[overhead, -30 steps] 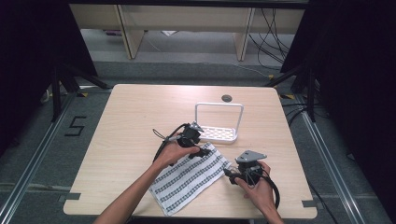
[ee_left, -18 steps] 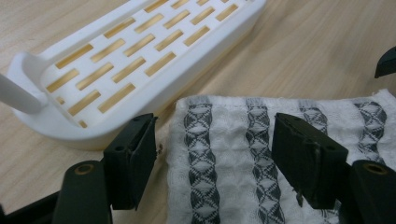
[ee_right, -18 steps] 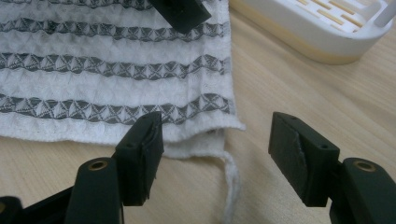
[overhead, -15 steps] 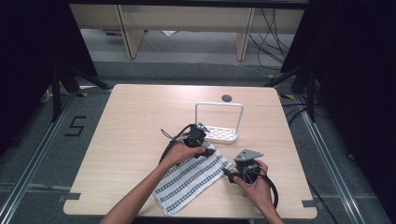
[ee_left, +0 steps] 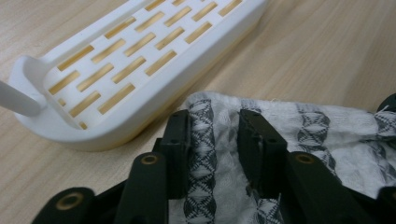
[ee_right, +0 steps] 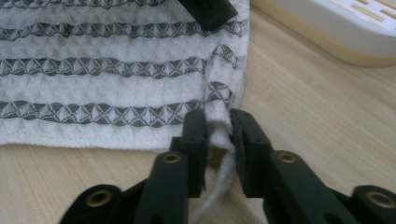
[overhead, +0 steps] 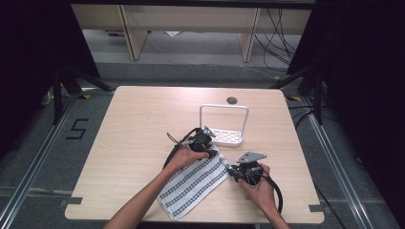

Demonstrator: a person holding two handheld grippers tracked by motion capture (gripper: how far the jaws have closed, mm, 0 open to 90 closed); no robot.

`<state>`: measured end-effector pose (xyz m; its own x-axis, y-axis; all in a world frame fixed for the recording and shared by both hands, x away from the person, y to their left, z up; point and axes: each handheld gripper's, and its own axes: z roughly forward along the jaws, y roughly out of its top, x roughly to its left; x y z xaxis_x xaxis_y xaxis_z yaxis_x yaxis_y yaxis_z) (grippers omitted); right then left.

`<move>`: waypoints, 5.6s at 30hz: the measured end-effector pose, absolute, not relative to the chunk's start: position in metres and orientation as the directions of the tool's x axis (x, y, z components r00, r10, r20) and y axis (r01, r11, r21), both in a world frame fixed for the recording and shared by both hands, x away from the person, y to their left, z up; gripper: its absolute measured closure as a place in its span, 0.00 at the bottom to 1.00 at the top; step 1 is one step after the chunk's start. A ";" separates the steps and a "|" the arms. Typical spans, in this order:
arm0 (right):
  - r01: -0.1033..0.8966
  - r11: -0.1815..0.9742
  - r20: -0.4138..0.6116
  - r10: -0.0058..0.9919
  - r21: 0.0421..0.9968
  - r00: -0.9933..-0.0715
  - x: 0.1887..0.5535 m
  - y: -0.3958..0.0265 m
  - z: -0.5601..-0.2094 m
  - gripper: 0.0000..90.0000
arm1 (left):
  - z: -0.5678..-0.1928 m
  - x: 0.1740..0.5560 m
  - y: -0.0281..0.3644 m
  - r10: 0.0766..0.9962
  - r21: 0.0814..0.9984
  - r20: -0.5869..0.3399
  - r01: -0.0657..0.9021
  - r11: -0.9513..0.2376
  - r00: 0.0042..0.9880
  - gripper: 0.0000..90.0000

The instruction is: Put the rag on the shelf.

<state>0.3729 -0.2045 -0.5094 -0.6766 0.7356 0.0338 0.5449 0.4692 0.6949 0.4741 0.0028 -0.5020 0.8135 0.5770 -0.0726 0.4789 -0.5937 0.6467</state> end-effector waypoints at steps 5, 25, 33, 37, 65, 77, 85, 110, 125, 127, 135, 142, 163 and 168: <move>0.526 0.460 0.030 0.732 0.715 -0.681 0.374 -0.204 -0.511 0.95 | -0.499 0.472 0.008 0.560 0.652 -0.080 0.468 -0.596 0.824 0.85; 0.397 0.395 0.009 0.698 0.828 -0.716 0.364 -0.204 -0.455 0.97 | -0.424 0.443 0.043 0.581 0.788 -0.098 0.420 -0.450 0.808 0.94; 0.345 0.314 0.039 0.688 0.885 -0.725 0.357 -0.209 -0.411 0.97 | -0.367 0.426 0.055 0.579 0.853 -0.097 0.368 -0.371 0.809 0.94; 0.270 0.331 -0.033 0.684 0.904 -0.729 0.357 -0.210 -0.384 0.97 | -0.347 0.421 0.055 0.578 0.872 -0.081 0.338 -0.353 0.812 0.94; 0.193 0.369 -0.168 0.748 0.909 -0.642 0.406 -0.225 -0.288 0.97 | -0.285 0.459 0.032 0.649 0.922 -0.112 0.323 -0.215 0.752 0.94; 0.214 0.362 -0.163 0.772 0.907 -0.614 0.437 -0.226 -0.263 0.97 | -0.271 0.484 0.024 0.678 0.922 -0.119 0.334 -0.196 0.725 0.93; 0.221 0.359 -0.169 0.789 0.907 -0.590 0.453 -0.225 -0.250 0.97 | -0.259 0.498 0.021 0.694 0.923 -0.119 0.336 -0.186 0.710 0.93; 0.332 0.293 -0.092 0.857 0.897 -0.507 0.525 -0.226 -0.251 0.97 | -0.263 0.559 0.007 0.742 0.917 -0.148 0.372 -0.145 0.654 0.92; 0.427 0.279 -0.054 0.882 0.860 -0.468 0.554 -0.216 -0.283 0.97 | -0.294 0.585 0.005 0.778 0.890 -0.124 0.416 -0.188 0.616 0.88; 0.441 0.286 -0.056 0.883 0.851 -0.466 0.557 -0.215 -0.290 0.96 | -0.300 0.586 0.007 0.772 0.887 -0.140 0.425 -0.180 0.620 0.87; 0.505 0.265 -0.014 0.895 0.821 -0.446 0.565 -0.217 -0.312 0.96 | -0.323 0.594 0.004 0.768 0.854 -0.161 0.477 -0.206 0.619 0.80; 0.572 0.241 0.030 0.906 0.784 -0.422 0.566 -0.219 -0.320 0.86 | -0.330 0.596 0.004 0.780 0.805 -0.181 0.546 -0.232 0.599 0.57; 0.543 0.234 0.034 0.898 0.806 -0.439 0.561 -0.226 -0.318 0.69 | -0.321 0.585 0.014 0.817 0.768 -0.179 0.597 -0.231 0.547 0.19; 0.542 0.229 0.041 0.897 0.809 -0.440 0.558 -0.227 -0.317 0.67 | -0.319 0.580 0.021 0.816 0.775 -0.180 0.590 -0.226 0.549 0.19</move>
<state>0.5577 -0.2272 -0.3172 -0.4404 0.8969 0.0414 0.5417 0.2286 0.8089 0.5802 0.0215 -0.3188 0.5489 0.8163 -0.1800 0.5904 -0.2261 0.7748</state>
